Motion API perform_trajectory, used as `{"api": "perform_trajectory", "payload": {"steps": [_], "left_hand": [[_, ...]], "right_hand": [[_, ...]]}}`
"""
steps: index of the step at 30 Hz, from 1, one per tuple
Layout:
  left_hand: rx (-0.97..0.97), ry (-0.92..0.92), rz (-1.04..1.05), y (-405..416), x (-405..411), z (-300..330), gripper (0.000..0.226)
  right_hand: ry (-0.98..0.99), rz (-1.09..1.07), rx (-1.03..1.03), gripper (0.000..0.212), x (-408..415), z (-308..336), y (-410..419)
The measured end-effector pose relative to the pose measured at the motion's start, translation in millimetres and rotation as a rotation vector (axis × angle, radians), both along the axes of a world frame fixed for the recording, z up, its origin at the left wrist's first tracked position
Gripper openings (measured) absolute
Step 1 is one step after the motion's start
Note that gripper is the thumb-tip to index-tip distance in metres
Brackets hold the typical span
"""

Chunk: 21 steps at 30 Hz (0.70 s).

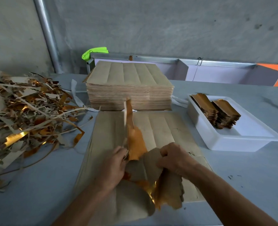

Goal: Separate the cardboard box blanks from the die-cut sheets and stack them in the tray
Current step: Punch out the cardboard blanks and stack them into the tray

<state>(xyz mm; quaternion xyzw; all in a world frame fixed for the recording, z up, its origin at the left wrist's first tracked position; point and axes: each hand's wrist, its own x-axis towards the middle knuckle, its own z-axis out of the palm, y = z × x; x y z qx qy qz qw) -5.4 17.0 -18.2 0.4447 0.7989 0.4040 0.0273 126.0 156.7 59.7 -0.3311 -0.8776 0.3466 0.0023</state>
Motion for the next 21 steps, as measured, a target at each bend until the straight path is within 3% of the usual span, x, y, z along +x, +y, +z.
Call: {"api": "perform_trajectory", "payload": {"steps": [4,9,12,15,18,21], "left_hand": [[-0.012,-0.009,0.032,-2.0,-9.6,-6.9,0.032],[-0.239,0.025,0.045,2.6,-12.6,-6.3,0.036],[-0.199,-0.023,0.069,10.8,-12.1,0.0,0.038],[-0.148,-0.045,0.074,19.2,-10.2,5.2,0.048],[-0.172,-0.03,0.075,19.7,-11.0,2.1,0.04],[-0.172,0.004,0.089,17.2,-13.5,-5.1,0.034]], "right_hand": [[0.095,-0.119,-0.116,0.005,9.2,6.1,20.8],[0.447,-0.431,-0.316,0.014,25.3,-9.0,29.0],[0.59,-0.521,-0.363,0.012,30.7,-17.6,30.8],[0.677,-0.543,-0.347,0.013,31.1,-16.6,36.1],[0.705,-0.609,-0.267,0.015,33.3,-8.4,47.7],[0.549,-0.572,0.022,0.017,39.6,2.0,60.4]]}}
